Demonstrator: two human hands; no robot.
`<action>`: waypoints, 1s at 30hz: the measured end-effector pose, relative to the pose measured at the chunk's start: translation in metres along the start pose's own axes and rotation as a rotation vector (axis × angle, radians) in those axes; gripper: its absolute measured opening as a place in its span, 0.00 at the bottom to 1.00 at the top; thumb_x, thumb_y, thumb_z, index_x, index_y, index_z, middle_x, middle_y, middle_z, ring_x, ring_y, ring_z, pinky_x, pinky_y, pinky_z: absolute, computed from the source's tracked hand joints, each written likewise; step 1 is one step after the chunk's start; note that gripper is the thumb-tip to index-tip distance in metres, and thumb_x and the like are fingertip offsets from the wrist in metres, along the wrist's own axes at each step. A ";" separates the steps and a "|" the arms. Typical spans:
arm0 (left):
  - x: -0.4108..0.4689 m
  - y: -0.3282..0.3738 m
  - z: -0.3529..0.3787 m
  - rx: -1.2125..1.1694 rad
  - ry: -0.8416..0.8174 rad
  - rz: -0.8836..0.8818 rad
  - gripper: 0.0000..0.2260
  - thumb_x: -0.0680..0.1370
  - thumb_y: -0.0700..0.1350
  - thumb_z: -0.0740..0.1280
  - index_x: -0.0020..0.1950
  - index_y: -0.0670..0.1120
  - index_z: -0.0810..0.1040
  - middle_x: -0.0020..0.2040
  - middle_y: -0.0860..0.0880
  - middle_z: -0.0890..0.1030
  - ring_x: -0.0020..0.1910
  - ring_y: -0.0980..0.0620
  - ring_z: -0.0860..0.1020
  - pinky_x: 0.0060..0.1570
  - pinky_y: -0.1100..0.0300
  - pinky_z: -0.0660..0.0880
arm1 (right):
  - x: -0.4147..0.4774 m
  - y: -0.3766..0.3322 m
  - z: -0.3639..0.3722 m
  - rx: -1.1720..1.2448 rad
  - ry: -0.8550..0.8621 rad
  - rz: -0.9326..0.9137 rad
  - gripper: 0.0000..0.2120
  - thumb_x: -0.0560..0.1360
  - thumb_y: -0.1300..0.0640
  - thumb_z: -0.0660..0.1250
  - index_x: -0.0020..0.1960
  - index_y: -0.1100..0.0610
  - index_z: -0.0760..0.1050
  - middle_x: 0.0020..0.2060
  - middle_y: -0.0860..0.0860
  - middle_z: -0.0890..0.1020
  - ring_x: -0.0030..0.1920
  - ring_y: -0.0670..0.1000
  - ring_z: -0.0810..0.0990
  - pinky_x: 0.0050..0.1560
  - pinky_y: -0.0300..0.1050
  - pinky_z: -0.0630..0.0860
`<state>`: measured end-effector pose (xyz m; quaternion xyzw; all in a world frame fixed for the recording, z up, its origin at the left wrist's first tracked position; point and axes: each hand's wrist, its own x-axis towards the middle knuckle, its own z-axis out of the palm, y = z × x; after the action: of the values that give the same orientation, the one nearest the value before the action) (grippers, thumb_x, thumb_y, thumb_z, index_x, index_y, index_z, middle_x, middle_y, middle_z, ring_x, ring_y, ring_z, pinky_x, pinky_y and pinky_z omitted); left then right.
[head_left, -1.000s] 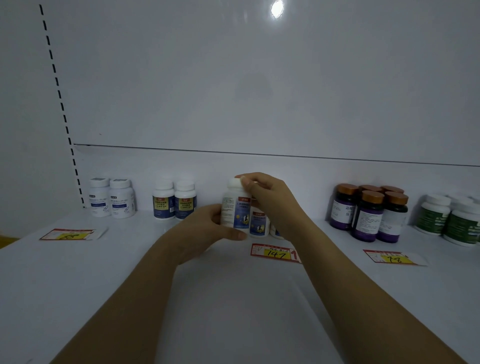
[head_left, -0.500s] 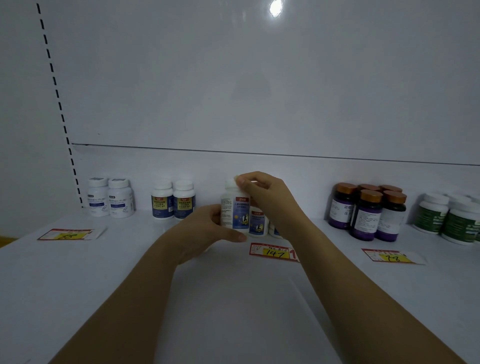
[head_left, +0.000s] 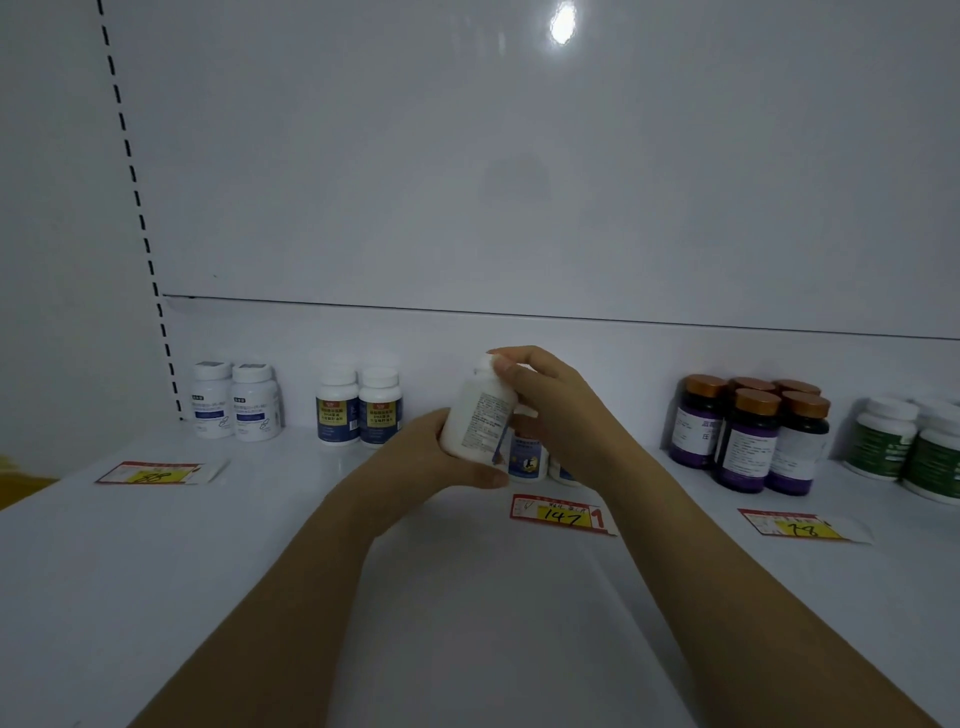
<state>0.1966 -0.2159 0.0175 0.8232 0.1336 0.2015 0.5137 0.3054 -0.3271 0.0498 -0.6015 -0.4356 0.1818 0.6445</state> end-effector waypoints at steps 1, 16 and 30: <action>0.001 -0.001 0.000 0.020 0.030 0.008 0.22 0.65 0.43 0.78 0.55 0.53 0.76 0.49 0.54 0.82 0.49 0.55 0.80 0.43 0.66 0.75 | -0.001 -0.001 0.002 -0.039 -0.002 -0.008 0.09 0.78 0.49 0.62 0.57 0.49 0.74 0.48 0.49 0.80 0.49 0.48 0.81 0.43 0.38 0.80; -0.001 -0.005 -0.003 0.019 -0.013 -0.030 0.23 0.66 0.43 0.77 0.58 0.51 0.74 0.52 0.53 0.81 0.51 0.55 0.78 0.49 0.61 0.75 | -0.002 0.003 0.007 -0.178 -0.053 -0.018 0.14 0.78 0.49 0.63 0.63 0.47 0.71 0.57 0.50 0.77 0.54 0.47 0.78 0.52 0.42 0.79; -0.002 0.001 -0.001 0.005 0.052 0.006 0.24 0.65 0.46 0.78 0.58 0.50 0.74 0.50 0.53 0.80 0.50 0.54 0.78 0.46 0.63 0.76 | -0.003 0.001 0.007 -0.088 -0.070 -0.003 0.17 0.78 0.51 0.63 0.66 0.49 0.70 0.58 0.50 0.78 0.57 0.50 0.78 0.57 0.46 0.78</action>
<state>0.1941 -0.2162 0.0183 0.8193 0.1448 0.2242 0.5074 0.2985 -0.3251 0.0474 -0.6218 -0.4665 0.1824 0.6020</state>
